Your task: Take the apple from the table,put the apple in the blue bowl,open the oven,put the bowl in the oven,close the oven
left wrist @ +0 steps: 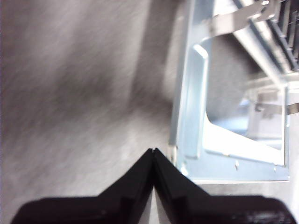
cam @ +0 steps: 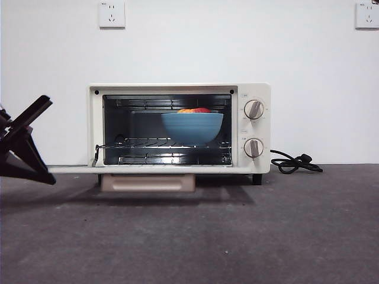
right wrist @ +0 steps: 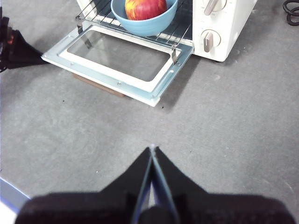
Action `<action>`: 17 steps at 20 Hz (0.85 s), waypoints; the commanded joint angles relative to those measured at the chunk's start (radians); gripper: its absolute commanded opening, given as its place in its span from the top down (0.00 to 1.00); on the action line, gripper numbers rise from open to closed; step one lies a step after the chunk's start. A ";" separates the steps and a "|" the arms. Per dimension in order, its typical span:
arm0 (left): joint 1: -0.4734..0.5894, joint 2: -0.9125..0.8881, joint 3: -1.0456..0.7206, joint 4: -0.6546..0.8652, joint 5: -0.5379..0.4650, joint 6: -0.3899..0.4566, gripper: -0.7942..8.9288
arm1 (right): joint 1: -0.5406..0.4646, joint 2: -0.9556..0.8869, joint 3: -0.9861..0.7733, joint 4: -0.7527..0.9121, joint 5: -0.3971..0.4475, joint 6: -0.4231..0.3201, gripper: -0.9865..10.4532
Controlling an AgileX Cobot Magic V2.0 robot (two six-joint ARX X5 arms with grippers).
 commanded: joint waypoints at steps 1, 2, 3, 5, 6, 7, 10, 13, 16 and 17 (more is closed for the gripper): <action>-0.029 0.004 0.016 0.027 0.043 -0.011 0.93 | 0.001 -0.002 -0.009 0.002 -0.005 0.009 0.92; -0.031 0.004 0.019 0.028 0.043 -0.016 0.93 | 0.001 -0.002 -0.009 0.002 -0.010 0.013 0.92; -0.032 0.004 0.023 0.031 0.044 -0.022 0.93 | 0.001 -0.002 -0.009 0.002 -0.022 0.015 0.92; -0.032 0.004 0.047 0.031 0.044 -0.023 0.93 | 0.001 -0.002 -0.009 0.002 -0.030 0.023 0.92; -0.032 0.004 0.063 0.031 0.045 -0.027 0.93 | 0.001 -0.002 -0.009 0.002 -0.029 0.023 0.92; -0.032 0.004 0.080 0.030 0.050 -0.033 0.93 | 0.001 -0.002 -0.009 0.003 -0.029 0.023 0.92; -0.032 0.004 0.147 0.025 0.078 -0.046 0.93 | 0.001 -0.002 -0.009 0.003 -0.029 0.023 0.92; -0.032 0.004 0.219 0.022 0.089 -0.064 0.93 | 0.001 -0.002 -0.009 0.003 -0.029 0.027 0.92; -0.032 0.004 0.288 0.022 0.093 -0.082 0.93 | 0.001 -0.002 -0.009 0.003 -0.029 0.029 0.91; -0.032 0.004 0.305 0.022 0.093 -0.082 0.93 | 0.001 -0.002 -0.009 0.003 -0.029 0.029 0.91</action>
